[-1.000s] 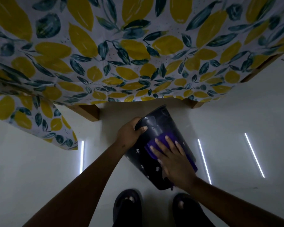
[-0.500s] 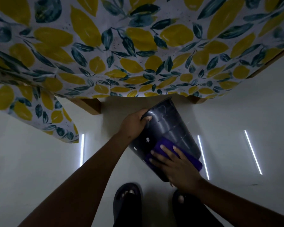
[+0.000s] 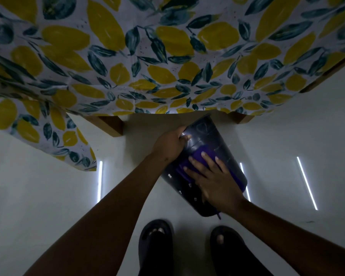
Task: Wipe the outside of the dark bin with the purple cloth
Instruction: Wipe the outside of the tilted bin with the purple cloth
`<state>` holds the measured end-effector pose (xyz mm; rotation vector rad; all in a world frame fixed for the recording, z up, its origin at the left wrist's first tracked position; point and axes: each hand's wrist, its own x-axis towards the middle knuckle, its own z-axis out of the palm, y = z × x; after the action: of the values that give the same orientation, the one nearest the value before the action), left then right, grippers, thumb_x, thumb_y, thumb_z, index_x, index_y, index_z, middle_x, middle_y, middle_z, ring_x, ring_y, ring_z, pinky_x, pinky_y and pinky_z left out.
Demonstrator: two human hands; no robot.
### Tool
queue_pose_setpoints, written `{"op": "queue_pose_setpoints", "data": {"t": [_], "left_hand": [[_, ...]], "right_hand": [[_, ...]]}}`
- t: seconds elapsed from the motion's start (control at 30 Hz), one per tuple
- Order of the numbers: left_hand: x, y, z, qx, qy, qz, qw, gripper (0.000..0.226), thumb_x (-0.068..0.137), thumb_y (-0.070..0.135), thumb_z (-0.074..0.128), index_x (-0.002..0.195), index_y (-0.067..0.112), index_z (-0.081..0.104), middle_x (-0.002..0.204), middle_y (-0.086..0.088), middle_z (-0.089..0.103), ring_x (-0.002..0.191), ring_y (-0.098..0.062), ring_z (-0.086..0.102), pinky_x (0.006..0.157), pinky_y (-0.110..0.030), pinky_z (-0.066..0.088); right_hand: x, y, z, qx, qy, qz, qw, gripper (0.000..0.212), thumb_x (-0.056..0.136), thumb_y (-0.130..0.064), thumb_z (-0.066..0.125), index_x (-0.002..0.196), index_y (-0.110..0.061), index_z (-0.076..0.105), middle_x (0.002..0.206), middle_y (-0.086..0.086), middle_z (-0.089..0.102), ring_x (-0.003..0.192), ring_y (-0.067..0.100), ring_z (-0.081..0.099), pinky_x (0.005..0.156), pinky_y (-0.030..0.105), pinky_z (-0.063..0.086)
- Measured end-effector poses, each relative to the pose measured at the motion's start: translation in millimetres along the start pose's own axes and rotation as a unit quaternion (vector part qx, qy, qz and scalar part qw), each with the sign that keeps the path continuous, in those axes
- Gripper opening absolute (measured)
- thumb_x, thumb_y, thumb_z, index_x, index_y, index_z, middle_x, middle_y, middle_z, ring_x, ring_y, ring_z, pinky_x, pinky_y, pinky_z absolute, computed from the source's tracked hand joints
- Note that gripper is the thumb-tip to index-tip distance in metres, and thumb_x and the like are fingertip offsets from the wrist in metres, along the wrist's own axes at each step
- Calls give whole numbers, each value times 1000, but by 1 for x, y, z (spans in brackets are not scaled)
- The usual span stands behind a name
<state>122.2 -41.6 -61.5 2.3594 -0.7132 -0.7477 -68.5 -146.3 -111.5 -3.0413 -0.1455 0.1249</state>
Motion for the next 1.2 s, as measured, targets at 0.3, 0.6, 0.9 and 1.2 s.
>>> {"op": "queue_pose_setpoints", "data": {"t": [0.3, 0.6, 0.9, 1.2], "left_hand": [[-25, -30, -1, 7, 16, -20, 1000, 25, 99, 36, 40, 93, 15, 52, 86, -9, 63, 87, -31, 62, 69, -28, 39], [-13, -12, 8, -2, 35, -17, 999, 30, 99, 36, 38, 104, 13, 57, 104, -15, 68, 96, -32, 63, 81, -35, 47], [-8, -2, 10, 19, 47, -18, 999, 31, 100, 34, 37, 98, 9, 54, 100, -19, 67, 93, -36, 61, 75, -35, 44], [-13, -6, 13, -8, 51, -59, 997, 36, 100, 38, 33, 102, 9, 55, 103, -20, 66, 96, -37, 61, 80, -37, 45]], "right_hand": [[-18, 4, 17, 12, 53, 41, 998, 63, 92, -36, 40, 152, -33, 20, 161, -2, 18, 147, 31, 13, 112, 54, 26], [25, 27, -8, 97, 46, 115, 987, 54, 99, -37, 27, 151, -35, 12, 161, -6, 14, 148, 23, 8, 116, 50, 21], [1, 8, 4, 57, 56, 32, 996, 56, 96, -37, 32, 150, -36, 18, 160, -5, 17, 147, 27, 13, 115, 53, 17], [-27, 5, 18, 65, 39, 76, 994, 54, 100, -39, 26, 152, -33, 16, 160, 0, 17, 147, 29, 15, 111, 56, 28]]}}
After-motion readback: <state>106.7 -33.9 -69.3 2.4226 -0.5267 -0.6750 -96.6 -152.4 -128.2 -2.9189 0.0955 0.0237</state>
